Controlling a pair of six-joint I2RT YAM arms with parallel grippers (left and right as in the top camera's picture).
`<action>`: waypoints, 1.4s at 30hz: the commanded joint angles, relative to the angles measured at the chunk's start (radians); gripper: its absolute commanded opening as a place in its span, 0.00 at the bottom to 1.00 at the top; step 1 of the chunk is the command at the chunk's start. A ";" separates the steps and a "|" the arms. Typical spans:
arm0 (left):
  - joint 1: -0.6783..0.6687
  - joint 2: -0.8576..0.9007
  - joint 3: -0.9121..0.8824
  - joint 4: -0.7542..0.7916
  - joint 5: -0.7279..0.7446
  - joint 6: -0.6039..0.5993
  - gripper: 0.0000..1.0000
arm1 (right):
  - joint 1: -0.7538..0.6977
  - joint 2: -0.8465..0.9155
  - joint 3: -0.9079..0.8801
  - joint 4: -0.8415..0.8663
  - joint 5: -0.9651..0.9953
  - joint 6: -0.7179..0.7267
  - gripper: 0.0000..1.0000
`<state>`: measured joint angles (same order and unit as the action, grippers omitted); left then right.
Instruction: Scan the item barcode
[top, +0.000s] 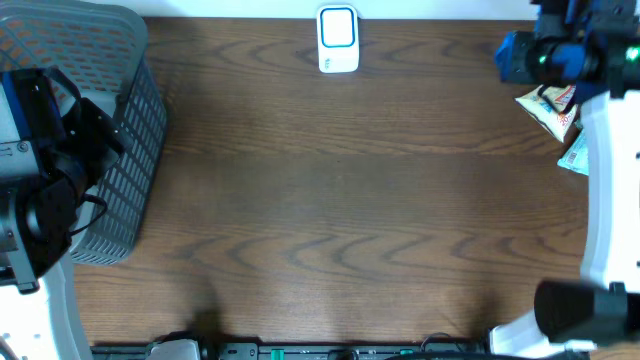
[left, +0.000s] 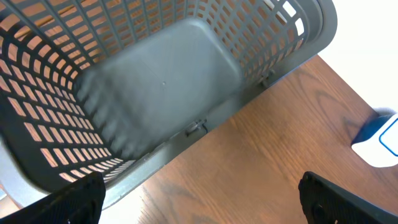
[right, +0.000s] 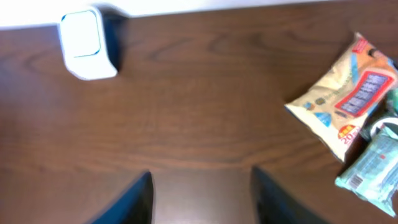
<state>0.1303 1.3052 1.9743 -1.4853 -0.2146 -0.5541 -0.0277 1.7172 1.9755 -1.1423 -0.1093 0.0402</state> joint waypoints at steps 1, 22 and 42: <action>0.005 0.001 0.007 -0.002 -0.003 -0.009 0.98 | 0.048 -0.161 -0.205 0.103 0.000 -0.011 0.57; 0.005 0.001 0.007 -0.003 -0.003 -0.009 0.98 | 0.120 -0.875 -1.011 0.506 -0.002 0.004 0.99; 0.005 0.001 0.007 -0.003 -0.003 -0.008 0.98 | 0.120 -0.908 -1.073 0.468 -0.006 0.013 0.99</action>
<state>0.1303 1.3056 1.9743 -1.4853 -0.2150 -0.5541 0.0875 0.8112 0.9073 -0.6682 -0.1093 0.0406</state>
